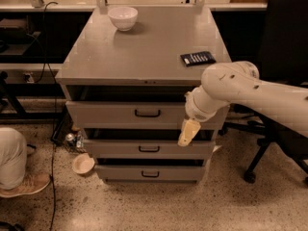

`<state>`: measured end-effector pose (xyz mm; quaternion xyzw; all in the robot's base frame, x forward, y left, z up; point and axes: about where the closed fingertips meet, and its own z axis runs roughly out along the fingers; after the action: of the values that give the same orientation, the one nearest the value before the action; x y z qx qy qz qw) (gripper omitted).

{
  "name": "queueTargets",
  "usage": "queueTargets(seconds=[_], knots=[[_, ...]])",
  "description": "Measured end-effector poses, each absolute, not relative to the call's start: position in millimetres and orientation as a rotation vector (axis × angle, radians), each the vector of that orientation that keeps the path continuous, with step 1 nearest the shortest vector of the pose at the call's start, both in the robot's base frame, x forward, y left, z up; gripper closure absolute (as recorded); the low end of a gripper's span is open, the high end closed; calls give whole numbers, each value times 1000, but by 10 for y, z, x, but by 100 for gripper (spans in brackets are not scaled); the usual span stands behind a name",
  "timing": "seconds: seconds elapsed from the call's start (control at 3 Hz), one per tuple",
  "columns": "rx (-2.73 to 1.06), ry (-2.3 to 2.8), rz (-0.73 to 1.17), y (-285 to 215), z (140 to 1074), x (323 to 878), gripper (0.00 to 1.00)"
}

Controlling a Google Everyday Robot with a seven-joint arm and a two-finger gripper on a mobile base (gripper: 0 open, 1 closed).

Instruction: Open top drawer

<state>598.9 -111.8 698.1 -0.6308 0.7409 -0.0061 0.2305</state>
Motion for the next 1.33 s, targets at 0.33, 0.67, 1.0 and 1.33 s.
queueTargets(seconds=[0.33, 0.67, 1.0, 1.33], knots=[[-1737, 2038, -57, -1101, 6909, 6180, 0], [-1774, 2033, -34, -999, 6748, 6382, 0], [-1793, 2038, 9, -939, 6617, 6447, 0], [-1796, 2051, 68, -903, 6479, 6389, 16]])
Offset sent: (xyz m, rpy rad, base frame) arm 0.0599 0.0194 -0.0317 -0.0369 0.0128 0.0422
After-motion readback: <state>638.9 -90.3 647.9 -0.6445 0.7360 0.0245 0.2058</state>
